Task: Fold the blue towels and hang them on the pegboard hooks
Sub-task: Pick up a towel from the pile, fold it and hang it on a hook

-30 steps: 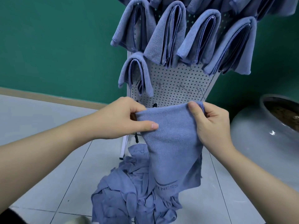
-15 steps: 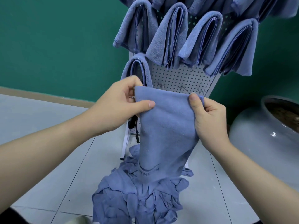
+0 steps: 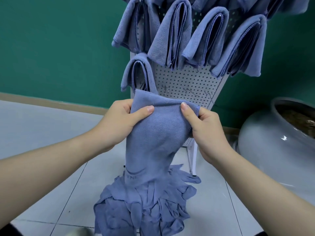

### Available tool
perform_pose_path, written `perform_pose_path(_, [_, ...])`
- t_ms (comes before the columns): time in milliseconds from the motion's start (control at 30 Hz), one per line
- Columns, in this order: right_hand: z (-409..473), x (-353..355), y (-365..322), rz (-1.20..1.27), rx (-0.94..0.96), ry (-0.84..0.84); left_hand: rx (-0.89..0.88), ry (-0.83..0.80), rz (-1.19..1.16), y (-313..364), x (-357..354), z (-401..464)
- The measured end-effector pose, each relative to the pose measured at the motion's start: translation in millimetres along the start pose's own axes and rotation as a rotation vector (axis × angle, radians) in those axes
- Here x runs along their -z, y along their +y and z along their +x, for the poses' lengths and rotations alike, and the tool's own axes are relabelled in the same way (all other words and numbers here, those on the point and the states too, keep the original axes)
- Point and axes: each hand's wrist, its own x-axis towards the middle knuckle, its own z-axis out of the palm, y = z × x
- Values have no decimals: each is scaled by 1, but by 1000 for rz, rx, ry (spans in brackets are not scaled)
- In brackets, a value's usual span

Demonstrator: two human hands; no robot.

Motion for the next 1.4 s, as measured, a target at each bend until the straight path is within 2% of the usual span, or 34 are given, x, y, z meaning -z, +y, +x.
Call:
perform_pose_path(100, [-3,-5,-1,29,1,22,-18,-35,26,0,-10,-3])
perform_pose_path(467, [-18,-23,4,63,-94,19,-140,304,131,-9,-17,3])
perform_pose_path(700, [-31,-40,5,48,-76,-5,-204,398,164,-11,-33,-2])
perform_pose_path(900, [-31,-39,-5,46,-1,30,-302,355,184,-13,-46,-11])
perform_pose_path(1133, [-26,-26,-13,67,29,82,-411,50,59,-6,-54,-31])
perform_pose_path(1400, [-27,-23,-26,111,52,43,-560,183,146,4,-51,-25])
